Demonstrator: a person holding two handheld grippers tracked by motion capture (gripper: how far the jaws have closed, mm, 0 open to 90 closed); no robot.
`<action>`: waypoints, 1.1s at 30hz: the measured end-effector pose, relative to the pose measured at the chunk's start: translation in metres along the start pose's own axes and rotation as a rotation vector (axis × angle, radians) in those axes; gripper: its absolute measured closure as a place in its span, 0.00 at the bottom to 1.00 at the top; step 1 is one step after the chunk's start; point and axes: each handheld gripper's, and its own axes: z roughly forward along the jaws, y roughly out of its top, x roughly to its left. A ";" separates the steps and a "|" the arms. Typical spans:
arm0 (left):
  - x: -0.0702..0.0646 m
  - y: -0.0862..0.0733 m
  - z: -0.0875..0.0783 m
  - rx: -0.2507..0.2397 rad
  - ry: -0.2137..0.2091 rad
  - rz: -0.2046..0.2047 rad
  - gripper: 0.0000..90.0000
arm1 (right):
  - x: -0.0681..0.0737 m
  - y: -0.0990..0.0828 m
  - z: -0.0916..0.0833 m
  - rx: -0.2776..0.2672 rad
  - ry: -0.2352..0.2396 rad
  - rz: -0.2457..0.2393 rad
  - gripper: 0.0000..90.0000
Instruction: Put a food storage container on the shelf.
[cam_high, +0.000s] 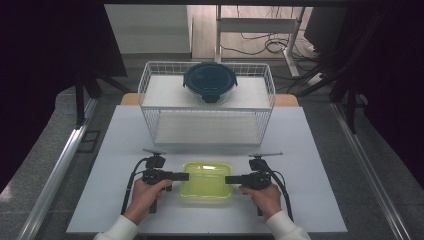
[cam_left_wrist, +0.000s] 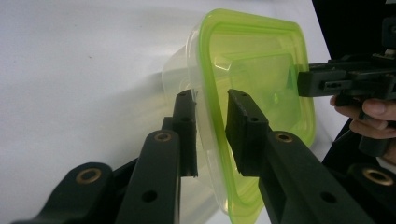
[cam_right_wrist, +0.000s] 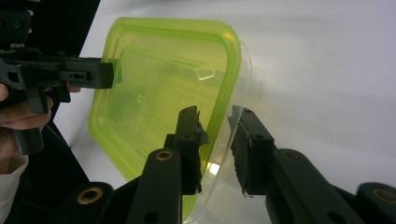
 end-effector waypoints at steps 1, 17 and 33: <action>0.000 0.000 0.000 0.000 0.000 0.000 0.84 | 0.000 0.000 0.000 0.000 0.000 0.000 0.82; -0.024 0.001 -0.023 -0.074 0.019 0.088 0.86 | 0.016 0.003 -0.018 -0.068 0.011 -0.074 0.86; -0.039 0.003 -0.052 -0.150 0.013 0.161 0.86 | 0.047 0.013 -0.035 -0.143 0.004 -0.224 0.86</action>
